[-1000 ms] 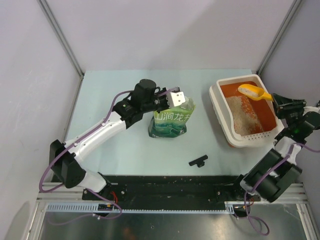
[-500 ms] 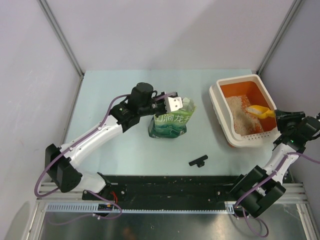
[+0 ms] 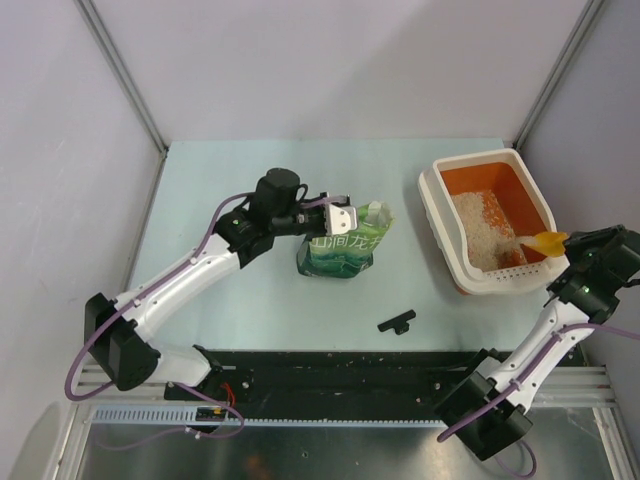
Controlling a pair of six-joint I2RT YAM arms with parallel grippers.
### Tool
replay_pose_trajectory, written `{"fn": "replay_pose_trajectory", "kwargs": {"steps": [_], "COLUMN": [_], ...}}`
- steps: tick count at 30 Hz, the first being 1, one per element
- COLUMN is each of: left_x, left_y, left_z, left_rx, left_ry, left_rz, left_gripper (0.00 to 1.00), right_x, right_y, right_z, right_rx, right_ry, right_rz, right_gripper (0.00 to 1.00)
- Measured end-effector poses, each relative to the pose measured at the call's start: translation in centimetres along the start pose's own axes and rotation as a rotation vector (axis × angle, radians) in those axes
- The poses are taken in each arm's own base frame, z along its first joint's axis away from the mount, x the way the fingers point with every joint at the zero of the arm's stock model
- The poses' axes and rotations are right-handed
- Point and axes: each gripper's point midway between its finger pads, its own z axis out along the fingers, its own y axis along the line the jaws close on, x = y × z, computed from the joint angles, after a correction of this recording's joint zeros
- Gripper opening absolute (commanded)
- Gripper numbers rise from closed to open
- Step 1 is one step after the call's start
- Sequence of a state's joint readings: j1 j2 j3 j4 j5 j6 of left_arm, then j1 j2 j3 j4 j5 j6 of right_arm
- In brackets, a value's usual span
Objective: Fill the litter box with clean litter
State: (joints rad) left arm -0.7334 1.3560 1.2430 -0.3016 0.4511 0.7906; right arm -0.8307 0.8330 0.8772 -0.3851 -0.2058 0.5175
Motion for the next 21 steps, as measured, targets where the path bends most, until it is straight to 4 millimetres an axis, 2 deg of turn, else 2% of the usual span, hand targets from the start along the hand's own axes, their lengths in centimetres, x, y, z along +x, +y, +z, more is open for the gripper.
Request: {"fn": "replay_pose_trajectory", "kwargs": {"steps": [3,5,7,10,15,17,21], "left_x": [0.0,0.0,0.0,0.0,0.2,0.3,0.5], "left_y": [-0.1,-0.3,-0.3,-0.3,-0.2,0.0,0.5], "left_z": [0.0,0.1,0.1,0.1,0.2,0.2,0.4], "left_rx": [0.008,0.014,0.015,0.013,0.001,-0.008,-0.03], "left_ry": [-0.007,-0.01,-0.011,-0.012,-0.002,0.001,0.01], "left_rz": [0.0,-0.004,-0.008,-0.012,-0.033,-0.036,-0.035], "left_gripper": [0.0,0.0,0.0,0.0,0.0,0.0,0.0], "right_x": [-0.4,-0.6,-0.4,0.6,3.2,4.1,5.2], "right_y": [0.0,0.1,0.6,2.2,6.8,9.8,13.8], "right_z": [-0.3,0.3,1.4,4.3,8.3,9.5,9.0], "right_rx": [0.019,0.029,0.027,0.002,-0.095,-0.174,-0.31], "right_ry": [0.004,0.016,0.037,0.08,0.118,0.086,0.033], "right_rz": [-0.04,-0.06,-0.081,-0.127,-0.277,-0.418,-0.631], "right_gripper": [0.0,0.0,0.0,0.0,0.0,0.0,0.0]}}
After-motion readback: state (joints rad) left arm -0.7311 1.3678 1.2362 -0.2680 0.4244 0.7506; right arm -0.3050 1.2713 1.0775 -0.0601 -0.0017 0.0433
